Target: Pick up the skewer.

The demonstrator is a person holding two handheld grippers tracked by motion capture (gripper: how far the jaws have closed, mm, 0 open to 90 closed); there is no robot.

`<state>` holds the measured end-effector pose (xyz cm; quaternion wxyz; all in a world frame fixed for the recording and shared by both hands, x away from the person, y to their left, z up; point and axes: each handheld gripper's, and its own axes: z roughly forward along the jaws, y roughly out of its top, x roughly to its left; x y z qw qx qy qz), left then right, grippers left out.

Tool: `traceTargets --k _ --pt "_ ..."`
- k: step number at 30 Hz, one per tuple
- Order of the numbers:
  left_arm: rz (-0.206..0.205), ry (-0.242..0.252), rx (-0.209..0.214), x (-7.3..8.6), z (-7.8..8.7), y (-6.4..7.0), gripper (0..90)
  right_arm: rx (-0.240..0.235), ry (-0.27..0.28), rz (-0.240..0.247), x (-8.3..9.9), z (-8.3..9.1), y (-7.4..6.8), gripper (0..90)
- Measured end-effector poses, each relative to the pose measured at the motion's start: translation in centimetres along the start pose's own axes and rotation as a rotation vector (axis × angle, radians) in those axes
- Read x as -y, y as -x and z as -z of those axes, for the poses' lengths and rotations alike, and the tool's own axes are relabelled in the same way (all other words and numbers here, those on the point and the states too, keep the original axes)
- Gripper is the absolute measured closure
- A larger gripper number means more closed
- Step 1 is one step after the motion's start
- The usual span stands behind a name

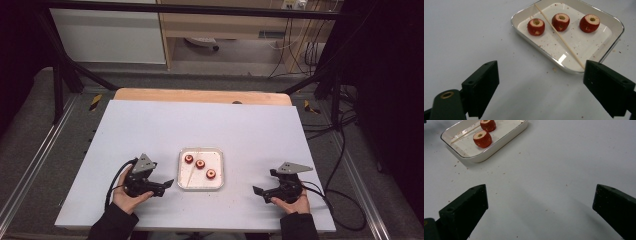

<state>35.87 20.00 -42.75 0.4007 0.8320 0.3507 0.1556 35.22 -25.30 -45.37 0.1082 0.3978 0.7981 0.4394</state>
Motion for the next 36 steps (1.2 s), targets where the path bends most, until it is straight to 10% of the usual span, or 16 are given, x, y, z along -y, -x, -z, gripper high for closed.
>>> traceTargets --k 13,36 --pt "0.027 -0.028 -0.021 -3.1 -3.6 2.7 33.5 0.003 0.005 0.007 0.0 0.1 0.1 0.6" --pt "0.103 -0.062 -0.088 -3.2 -7.5 4.8 76.6 -0.001 0.004 0.005 0.0 0.0 0.0 0.8"
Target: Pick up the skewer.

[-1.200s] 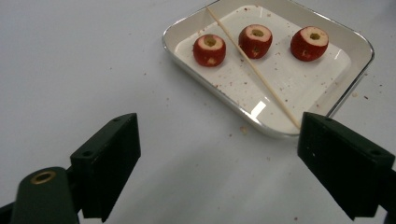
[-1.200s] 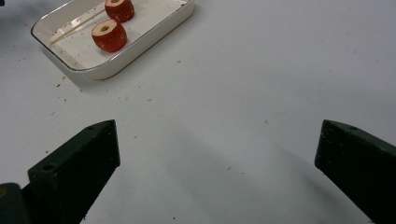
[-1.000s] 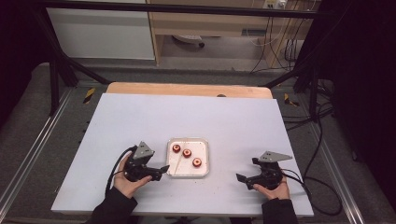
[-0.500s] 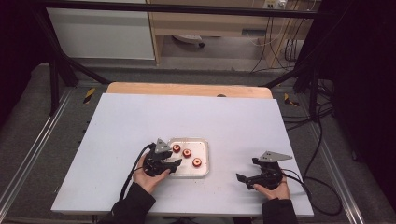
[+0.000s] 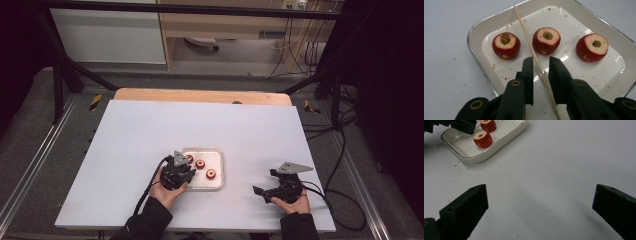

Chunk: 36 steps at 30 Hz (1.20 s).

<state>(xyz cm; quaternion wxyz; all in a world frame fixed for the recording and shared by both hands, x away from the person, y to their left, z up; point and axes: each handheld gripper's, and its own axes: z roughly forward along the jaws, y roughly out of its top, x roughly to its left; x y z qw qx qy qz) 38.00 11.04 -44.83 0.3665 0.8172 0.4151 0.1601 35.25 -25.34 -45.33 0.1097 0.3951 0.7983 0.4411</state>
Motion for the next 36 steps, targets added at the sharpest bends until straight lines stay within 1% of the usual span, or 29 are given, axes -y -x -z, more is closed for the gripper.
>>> traceTargets --k 2,5,10,11,14,17,21,23,28,30,31,34,35,36 --pt "0.009 0.0 -0.002 0.1 0.0 0.1 77.7 0.001 0.001 -0.001 0.0 0.0 0.0 0.8" --pt "0.012 0.007 -0.024 0.2 -0.1 0.4 81.4 0.0 -0.002 -0.001 0.0 0.0 0.0 0.8" --pt "0.044 0.018 -0.041 0.3 -0.1 0.5 84.9 0.0 -0.002 -0.001 0.0 0.0 0.0 0.9" --pt "0.052 0.021 -0.044 0.4 -0.1 0.5 87.0 -0.002 -0.006 -0.004 0.0 0.0 0.0 0.9" --pt "0.068 0.027 -0.053 0.5 -0.1 0.5 87.7 -0.002 -0.004 -0.004 0.0 0.0 0.0 0.9" --pt "0.08 0.037 -0.051 0.5 0.1 0.4 88.1 -0.002 -0.004 -0.003 0.0 0.0 0.0 0.9" --pt "0.079 0.056 -0.049 0.5 0.6 0.2 88.2 -0.003 -0.004 -0.003 0.0 0.0 -0.1 0.9" --pt "0.08 0.065 -0.038 0.5 0.9 0.0 88.2 0.001 -0.003 0.002 0.0 -0.1 -0.1 0.9" --pt "0.061 0.09 -0.007 0.5 1.6 -0.5 88.3 0.004 0.004 0.011 0.0 0.0 0.0 0.9" --pt "0.024 0.095 0.014 0.4 2.1 -0.7 88.3 0.007 0.009 0.008 0.0 0.1 -0.1 0.9" --pt "0.024 0.095 0.014 0.4 2.1 -0.7 88.3 0.007 0.009 0.008 0.0 0.1 -0.1 0.9" --pt "0.007 0.098 0.052 0.3 2.5 -0.9 88.3 0.012 0.011 0.013 -0.1 0.1 -0.1 0.7" --pt "0.003 0.099 0.056 0.3 2.6 -1.0 88.3 0.01 0.011 0.006 -0.1 0.1 -0.2 0.6" --pt "-0.005 0.099 0.06 0.3 2.7 -1.1 88.2 0.014 0.013 0.014 -0.2 0.1 -0.2 0.6"
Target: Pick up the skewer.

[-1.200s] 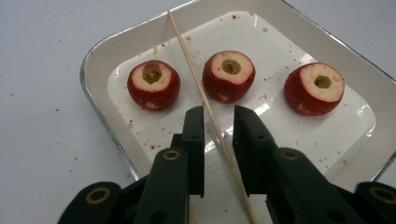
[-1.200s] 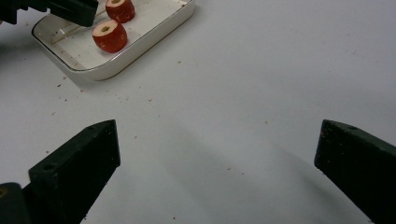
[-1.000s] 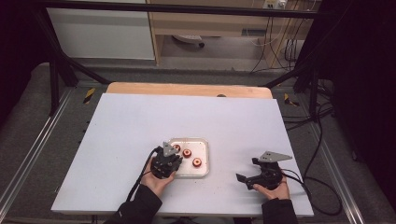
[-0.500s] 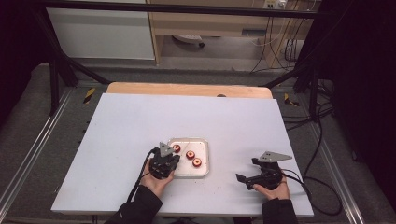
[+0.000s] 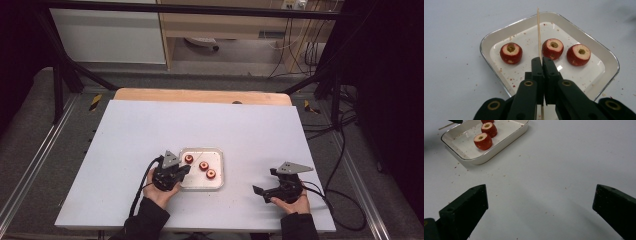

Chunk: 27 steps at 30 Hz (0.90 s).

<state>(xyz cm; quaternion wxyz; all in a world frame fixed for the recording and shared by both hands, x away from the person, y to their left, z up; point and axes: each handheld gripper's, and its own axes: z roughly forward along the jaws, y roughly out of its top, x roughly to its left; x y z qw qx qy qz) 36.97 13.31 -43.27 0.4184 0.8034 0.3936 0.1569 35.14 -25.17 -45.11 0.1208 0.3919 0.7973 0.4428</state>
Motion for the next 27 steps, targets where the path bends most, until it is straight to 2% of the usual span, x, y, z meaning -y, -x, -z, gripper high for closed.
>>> traceTargets --k 4,7,8,13,14,17,19,23,27 --pt "-0.015 0.001 0.03 -0.1 0.3 -0.4 88.2 0.001 0.003 0.024 -0.5 -0.2 -0.4 0.7" --pt "-0.045 -0.008 0.059 -0.3 0.6 -0.4 88.3 0.015 -0.005 0.069 -1.3 -0.5 -1.1 0.9" --pt "-0.061 -0.012 0.071 -0.3 0.8 -0.4 88.3 0.019 -0.005 0.078 -1.5 -0.5 -1.2 1.0" --pt "-0.088 -0.024 0.1 -0.5 1.0 -0.5 88.3 0.025 0.009 0.114 -2.9 -1.3 -2.5 2.0" --pt "-0.102 -0.027 0.117 -0.6 1.1 -0.5 88.3 0.023 0.008 0.125 -3.3 -1.4 -2.8 2.0" --pt "-0.115 -0.036 0.136 -0.8 1.2 -0.4 88.3 0.033 0.012 0.181 -4.2 -1.7 -3.9 2.5" --pt "-0.145 -0.048 0.153 -1.0 1.2 -0.4 88.3 0.044 0.005 0.216 -4.7 -1.9 -4.7 2.6" --pt "-0.172 -0.071 0.174 -1.2 1.2 -0.4 88.3 0.053 0.014 0.288 -5.7 -2.6 -6.4 4.1" --pt "-0.199 -0.093 0.191 -1.2 1.0 -0.2 88.3 0.082 -0.013 0.42 -6.5 -4.1 -8.7 5.2"
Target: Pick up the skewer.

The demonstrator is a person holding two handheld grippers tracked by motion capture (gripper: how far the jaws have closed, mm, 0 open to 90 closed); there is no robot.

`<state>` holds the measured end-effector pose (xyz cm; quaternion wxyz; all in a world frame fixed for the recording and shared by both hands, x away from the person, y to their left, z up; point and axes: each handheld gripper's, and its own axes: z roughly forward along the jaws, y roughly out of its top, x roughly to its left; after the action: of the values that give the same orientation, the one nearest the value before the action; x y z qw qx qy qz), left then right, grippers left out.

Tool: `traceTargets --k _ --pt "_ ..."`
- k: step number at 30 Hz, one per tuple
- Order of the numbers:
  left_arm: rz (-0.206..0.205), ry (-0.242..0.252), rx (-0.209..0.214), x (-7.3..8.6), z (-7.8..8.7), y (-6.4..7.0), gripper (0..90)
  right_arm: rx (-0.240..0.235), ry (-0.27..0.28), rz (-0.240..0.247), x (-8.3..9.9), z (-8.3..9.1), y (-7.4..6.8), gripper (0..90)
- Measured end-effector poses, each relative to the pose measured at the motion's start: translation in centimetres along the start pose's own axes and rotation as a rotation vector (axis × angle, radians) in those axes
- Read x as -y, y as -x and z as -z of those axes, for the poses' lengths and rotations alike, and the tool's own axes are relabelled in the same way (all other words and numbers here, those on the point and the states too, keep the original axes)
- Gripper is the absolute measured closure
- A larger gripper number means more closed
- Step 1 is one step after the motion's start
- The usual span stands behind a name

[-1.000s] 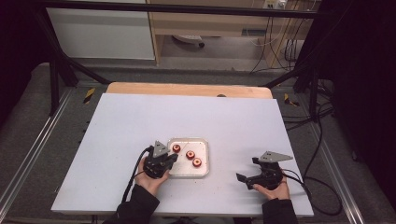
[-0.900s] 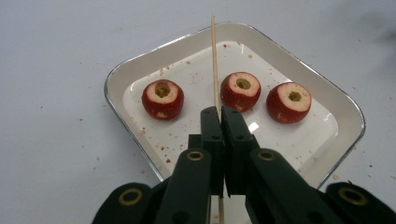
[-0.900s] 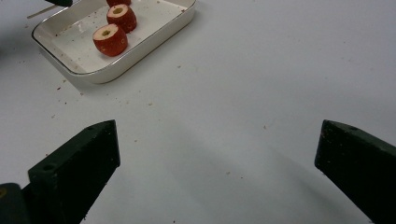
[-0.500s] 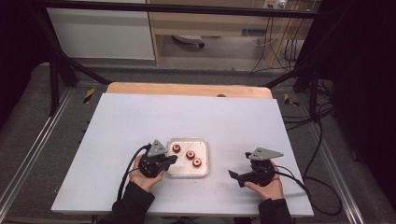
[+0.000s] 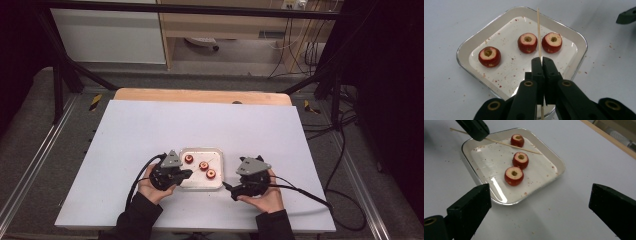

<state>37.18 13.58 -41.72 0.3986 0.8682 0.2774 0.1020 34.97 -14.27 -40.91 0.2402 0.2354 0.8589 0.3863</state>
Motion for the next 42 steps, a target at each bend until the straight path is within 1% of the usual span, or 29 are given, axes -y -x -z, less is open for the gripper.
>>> traceTargets --k 1,4,5,6,7,8,9,10,14,15,16,17,18,20,21,22,23,25,26,27,30,34,35,36,38,39,40,41,42 --pt "-0.007 -0.006 0.003 0.0 -0.1 0.0 88.3 -0.001 -0.003 0.021 -0.2 -0.2 -0.4 5.9" --pt "-0.02 -0.024 0.011 -0.2 -0.2 0.1 88.3 0.006 -0.012 0.113 -0.9 -1.2 -1.5 7.8" --pt "-0.036 -0.04 0.017 -0.4 -0.4 0.2 88.3 0.006 -0.021 0.144 -1.0 -1.4 -1.8 8.7" --pt "-0.036 -0.04 0.017 -0.4 -0.4 0.2 88.3 0.006 -0.021 0.144 -1.0 -1.4 -1.8 8.7" --pt "-0.051 -0.053 0.028 -0.7 -0.6 0.3 88.4 0.006 -0.024 0.2 -1.2 -1.8 -2.3 11.6" --pt "-0.055 -0.056 0.035 -0.9 -0.6 0.4 88.3 0.004 -0.025 0.212 -1.2 -1.9 -2.4 12.8" --pt "-0.055 -0.056 0.035 -0.9 -0.6 0.4 88.4 0.004 -0.025 0.212 -1.2 -1.9 -2.4 12.8" --pt "-0.071 -0.068 0.043 -1.3 -0.8 0.6 88.4 0.012 -0.028 0.255 -1.2 -2.1 -2.4 16.4" --pt "-0.119 -0.097 0.053 -2.3 -1.3 1.1 88.4 0.015 -0.054 0.332 -1.2 -2.1 -2.1 21.7" --pt "-0.119 -0.097 0.053 -2.3 -1.3 1.1 88.4 0.018 -0.059 0.353 -1.1 -2.1 -2.0 23.0" --pt "-0.136 -0.113 0.062 -2.8 -1.6 1.4 88.4 0.019 -0.07 0.391 -1.1 -2.1 -1.9 24.6" --pt "-0.136 -0.113 0.062 -2.8 -1.6 1.4 88.4 0.021 -0.072 0.402 -1.1 -2.1 -1.9 25.8" --pt "-0.149 -0.119 0.071 -3.2 -1.9 1.7 88.4 0.022 -0.076 0.429 -1.1 -2.1 -1.8 27.4" --pt "-0.16 -0.127 0.076 -3.6 -2.1 1.9 88.4 0.02 -0.077 0.472 -1.1 -2.1 -1.7 31.1" --pt "-0.166 -0.13 0.076 -3.8 -2.2 2.1 88.4 0.022 -0.077 0.507 -1.1 -2.1 -1.7 33.3" --pt "-0.166 -0.13 0.076 -3.8 -2.2 2.1 88.4 0.022 -0.077 0.507 -1.1 -2.1 -1.7 33.3" --pt "-0.181 -0.14 0.079 -4.2 -2.4 2.4 88.3 0.018 -0.071 0.573 -1.2 -2.3 -1.9 38.0" --pt "-0.186 -0.141 0.08 -4.3 -2.5 2.5 88.3 0.017 -0.074 0.611 -1.3 -2.4 -2.2 42.4" --pt "-0.2 -0.145 0.086 -4.6 -2.5 2.7 88.4 0.013 -0.069 0.642 -1.3 -2.5 -2.3 45.0" --pt "-0.204 -0.147 0.088 -4.7 -2.6 2.8 88.3 0.011 -0.071 0.67 -1.4 -2.6 -2.3 46.5" --pt "-0.218 -0.152 0.092 -4.9 -2.7 3.0 88.4 0.007 -0.074 0.71 -1.3 -2.7 -2.4 52.1" --pt "-0.222 -0.159 0.095 -5.0 -3.0 3.1 88.4 0.016 -0.083 0.785 -1.1 -2.9 -2.5 61.4" --pt "-0.222 -0.159 0.095 -5.0 -3.0 3.1 88.4 0.016 -0.083 0.785 -1.1 -2.9 -2.5 61.4" --pt "-0.225 -0.161 0.096 -5.1 -3.1 3.2 88.4 0.014 -0.081 0.794 -1.0 -2.9 -2.6 65.8" --pt "-0.226 -0.161 0.099 -5.1 -3.1 3.2 88.4 0.014 -0.081 0.8 -1.0 -3.0 -2.6 67.9" --pt "-0.226 -0.153 0.1 -5.1 -3.1 3.2 88.4 0.006 -0.089 0.836 -1.0 -3.0 -2.6 72.2" --pt "-0.226 -0.153 0.102 -5.2 -3.0 3.3 88.4 0.007 -0.091 0.847 -1.0 -3.1 -2.6 73.2" --pt "-0.226 -0.153 0.102 -5.2 -3.0 3.3 88.4 0.007 -0.091 0.847 -1.0 -3.1 -2.6 73.2" --pt "-0.228 -0.153 0.104 -5.2 -3.0 3.3 88.4 0.007 -0.087 0.866 -0.9 -3.1 -2.7 76.5"
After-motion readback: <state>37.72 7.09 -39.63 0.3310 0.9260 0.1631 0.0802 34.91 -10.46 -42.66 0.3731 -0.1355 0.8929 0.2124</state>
